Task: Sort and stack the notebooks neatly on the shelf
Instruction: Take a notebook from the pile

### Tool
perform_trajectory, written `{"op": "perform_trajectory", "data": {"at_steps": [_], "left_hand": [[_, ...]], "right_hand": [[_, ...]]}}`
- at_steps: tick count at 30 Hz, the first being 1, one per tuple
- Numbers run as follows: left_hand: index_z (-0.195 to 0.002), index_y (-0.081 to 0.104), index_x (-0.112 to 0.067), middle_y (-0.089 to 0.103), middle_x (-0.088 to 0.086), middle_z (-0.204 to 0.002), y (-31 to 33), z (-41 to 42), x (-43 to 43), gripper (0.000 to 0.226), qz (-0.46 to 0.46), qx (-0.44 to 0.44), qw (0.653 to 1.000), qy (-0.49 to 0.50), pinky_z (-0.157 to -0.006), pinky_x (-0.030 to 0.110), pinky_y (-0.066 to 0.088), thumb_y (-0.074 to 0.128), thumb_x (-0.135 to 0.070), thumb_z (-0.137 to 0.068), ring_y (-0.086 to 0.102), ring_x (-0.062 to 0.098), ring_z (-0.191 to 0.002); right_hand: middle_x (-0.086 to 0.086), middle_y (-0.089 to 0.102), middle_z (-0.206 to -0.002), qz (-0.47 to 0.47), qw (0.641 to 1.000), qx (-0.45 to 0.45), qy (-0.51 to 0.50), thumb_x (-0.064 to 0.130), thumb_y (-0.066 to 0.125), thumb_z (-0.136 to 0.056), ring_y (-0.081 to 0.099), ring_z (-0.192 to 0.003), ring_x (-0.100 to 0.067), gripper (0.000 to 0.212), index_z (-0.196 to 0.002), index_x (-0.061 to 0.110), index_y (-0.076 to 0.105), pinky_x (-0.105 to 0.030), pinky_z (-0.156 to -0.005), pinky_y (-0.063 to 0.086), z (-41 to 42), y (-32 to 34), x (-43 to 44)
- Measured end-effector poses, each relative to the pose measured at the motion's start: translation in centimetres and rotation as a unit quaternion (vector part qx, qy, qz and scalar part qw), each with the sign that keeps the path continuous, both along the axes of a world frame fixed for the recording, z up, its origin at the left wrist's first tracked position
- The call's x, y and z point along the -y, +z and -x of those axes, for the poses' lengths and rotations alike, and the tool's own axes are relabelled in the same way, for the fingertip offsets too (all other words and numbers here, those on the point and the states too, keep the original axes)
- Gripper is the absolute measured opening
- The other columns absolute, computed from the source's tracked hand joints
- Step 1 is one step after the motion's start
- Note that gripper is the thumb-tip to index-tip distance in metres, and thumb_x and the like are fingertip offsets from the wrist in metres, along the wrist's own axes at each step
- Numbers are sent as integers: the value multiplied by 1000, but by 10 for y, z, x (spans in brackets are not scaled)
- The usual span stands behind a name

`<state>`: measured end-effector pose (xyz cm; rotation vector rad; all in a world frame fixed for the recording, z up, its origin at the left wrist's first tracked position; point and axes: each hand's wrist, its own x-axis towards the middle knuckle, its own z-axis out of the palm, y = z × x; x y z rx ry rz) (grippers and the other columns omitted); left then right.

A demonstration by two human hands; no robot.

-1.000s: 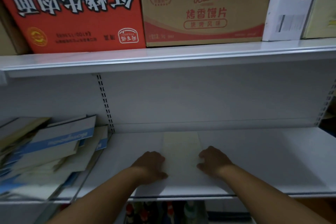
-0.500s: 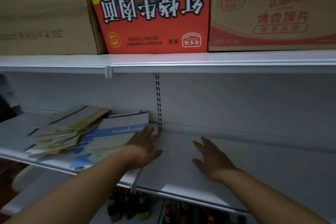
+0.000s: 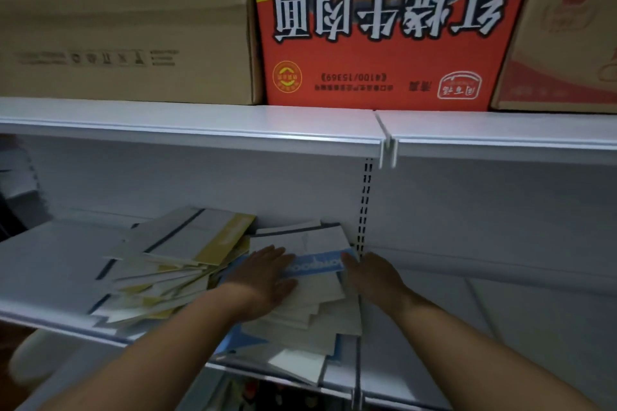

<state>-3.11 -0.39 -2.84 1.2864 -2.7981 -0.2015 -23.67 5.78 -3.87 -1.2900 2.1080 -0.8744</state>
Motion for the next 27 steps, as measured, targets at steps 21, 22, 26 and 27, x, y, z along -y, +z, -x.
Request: {"op": "perform_trajectory", "data": {"at_steps": [21,22,26,27], "left_hand": [[-133,44,-18,54,7,-132,20,52,-8,45,-236,-315,916,71,-89,27,45,56,-30,-91,54,24,-114],[-126,50,-15,57,10,-126,17,60,-14,36,-274,-333,900,65,-88,30,47,55,-23,-92,57,25,-108],[-109,57,-15,60,13,-119,-3,92,-34,21,-386,-424,817,70,-91,37,50,49,-4,-92,60,28,-101],[-107,57,-16,61,11,-116,-8,100,-39,20,-393,-429,810,72,-85,35,52,48,-5,-93,61,27,-96]], "right_hand": [[-7,59,-67,195,934,284,-99,-1,48,-91,53,-48,-13,20,-94,13,62,-17,-42,41,48,32,-51],[-5,60,-64,193,935,279,-100,0,49,-91,54,-44,-10,19,-92,14,63,-15,-42,41,53,31,-57],[1,65,-61,214,919,281,-174,6,55,-91,58,-43,-5,12,-89,14,63,-15,-42,45,71,24,-82],[-3,65,-67,213,916,281,-193,8,55,-91,60,-46,-7,10,-90,13,63,-16,-44,47,75,21,-89]]}}
